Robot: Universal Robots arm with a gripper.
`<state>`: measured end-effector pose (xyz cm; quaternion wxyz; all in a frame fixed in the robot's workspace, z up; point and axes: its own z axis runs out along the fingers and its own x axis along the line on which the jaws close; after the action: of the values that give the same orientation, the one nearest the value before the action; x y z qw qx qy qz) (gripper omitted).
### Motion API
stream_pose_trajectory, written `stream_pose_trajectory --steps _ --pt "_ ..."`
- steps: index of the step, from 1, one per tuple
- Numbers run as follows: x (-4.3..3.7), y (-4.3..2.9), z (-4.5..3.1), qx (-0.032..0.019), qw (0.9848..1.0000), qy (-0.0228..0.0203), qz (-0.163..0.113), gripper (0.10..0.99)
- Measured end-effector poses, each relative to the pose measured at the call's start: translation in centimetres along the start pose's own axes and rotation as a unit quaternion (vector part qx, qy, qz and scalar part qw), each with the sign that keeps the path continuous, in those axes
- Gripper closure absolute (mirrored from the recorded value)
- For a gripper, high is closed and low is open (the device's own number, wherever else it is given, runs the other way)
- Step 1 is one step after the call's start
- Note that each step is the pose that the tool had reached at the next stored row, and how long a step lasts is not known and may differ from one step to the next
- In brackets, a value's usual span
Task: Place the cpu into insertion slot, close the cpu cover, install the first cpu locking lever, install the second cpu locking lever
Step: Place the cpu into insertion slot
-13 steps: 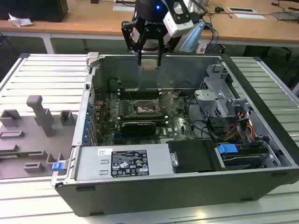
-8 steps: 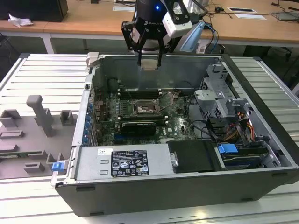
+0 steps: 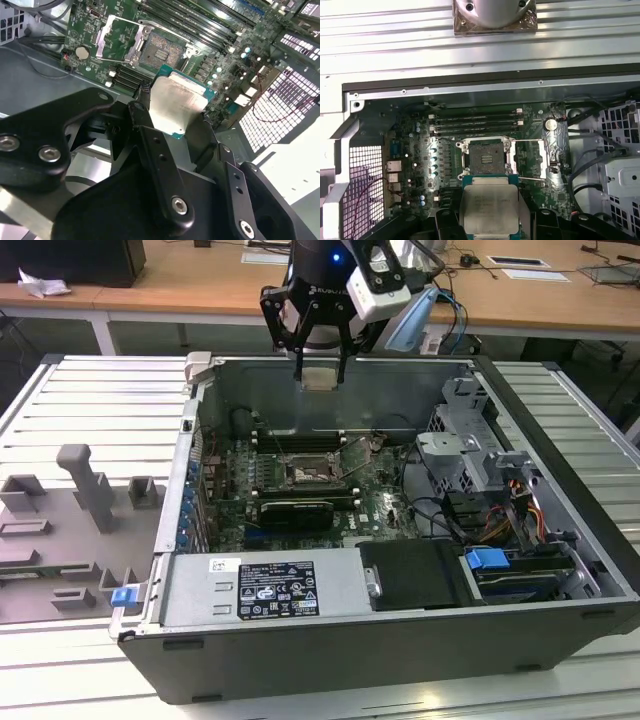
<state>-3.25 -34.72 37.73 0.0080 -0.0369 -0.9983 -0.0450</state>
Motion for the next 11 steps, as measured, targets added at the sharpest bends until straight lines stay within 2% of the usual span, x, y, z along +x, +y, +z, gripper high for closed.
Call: stream_pose_trajectory --steps 11 --pt "0.00 0.00 0.04 -0.0006 0.9995 -0.0029 0.032 0.561"
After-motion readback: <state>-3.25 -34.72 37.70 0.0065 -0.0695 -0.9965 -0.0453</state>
